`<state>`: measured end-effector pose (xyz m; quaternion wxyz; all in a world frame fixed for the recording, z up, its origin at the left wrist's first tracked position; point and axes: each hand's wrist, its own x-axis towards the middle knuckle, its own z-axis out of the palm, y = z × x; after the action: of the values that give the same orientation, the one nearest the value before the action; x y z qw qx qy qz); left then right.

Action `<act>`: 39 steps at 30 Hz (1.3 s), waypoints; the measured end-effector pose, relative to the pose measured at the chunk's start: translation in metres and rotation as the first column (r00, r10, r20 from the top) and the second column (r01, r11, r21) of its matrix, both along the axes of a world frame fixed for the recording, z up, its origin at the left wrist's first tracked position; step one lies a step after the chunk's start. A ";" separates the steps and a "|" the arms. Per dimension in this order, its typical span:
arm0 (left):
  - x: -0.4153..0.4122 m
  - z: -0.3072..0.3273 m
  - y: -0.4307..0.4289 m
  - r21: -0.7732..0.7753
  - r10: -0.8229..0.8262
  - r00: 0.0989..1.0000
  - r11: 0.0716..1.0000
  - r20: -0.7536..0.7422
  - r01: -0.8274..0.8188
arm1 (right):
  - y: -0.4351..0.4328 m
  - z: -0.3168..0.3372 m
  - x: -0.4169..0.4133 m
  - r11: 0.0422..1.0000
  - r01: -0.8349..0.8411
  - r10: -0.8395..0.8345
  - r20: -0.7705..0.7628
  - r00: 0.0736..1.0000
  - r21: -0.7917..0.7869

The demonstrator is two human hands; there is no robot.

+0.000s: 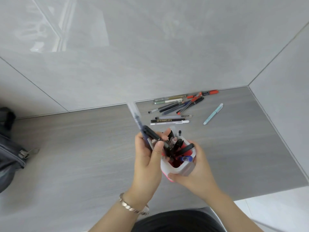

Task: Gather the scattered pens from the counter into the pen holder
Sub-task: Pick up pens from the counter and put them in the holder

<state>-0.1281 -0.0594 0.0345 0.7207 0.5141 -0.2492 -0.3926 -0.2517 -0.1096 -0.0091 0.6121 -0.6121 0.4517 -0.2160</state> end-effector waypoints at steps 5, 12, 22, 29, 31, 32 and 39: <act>-0.020 -0.002 -0.007 0.103 -0.137 0.987 0.986 0.084 0.128 | 0.005 -0.005 0.000 0.999 0.030 -0.030 -0.017 0.999 0.011; 0.000 0.004 -0.003 0.040 0.056 0.994 0.997 0.094 -0.060 | 0.003 -0.007 -0.012 0.999 0.049 -0.049 -0.037 0.998 -0.015; 0.032 0.034 0.003 0.026 0.101 0.971 0.995 -0.215 -0.097 | 0.000 -0.002 -0.014 0.998 0.043 -0.046 -0.077 0.996 -0.038; 0.009 0.018 0.002 -0.036 0.063 0.996 0.997 -0.057 -0.065 | 0.004 0.005 -0.009 0.999 0.029 -0.031 -0.049 0.998 -0.032; 0.000 0.006 0.006 0.021 0.006 0.987 1.000 0.161 -0.010 | 0.004 0.005 -0.008 0.999 0.007 -0.009 -0.037 0.999 -0.049; -0.004 0.002 0.008 0.057 -0.044 0.949 0.998 0.311 0.027 | 0.004 0.004 -0.008 0.998 -0.013 0.010 -0.045 0.999 -0.064; 0.007 -0.019 0.012 0.018 0.026 0.442 0.995 0.897 -0.095 | 0.003 0.005 -0.007 0.989 -0.058 0.053 -0.042 0.998 -0.133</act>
<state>-0.1214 -0.0474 0.0153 0.4773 0.6757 -0.5600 -0.0446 -0.2588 -0.1062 -0.0037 0.5668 -0.6682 0.4304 -0.2169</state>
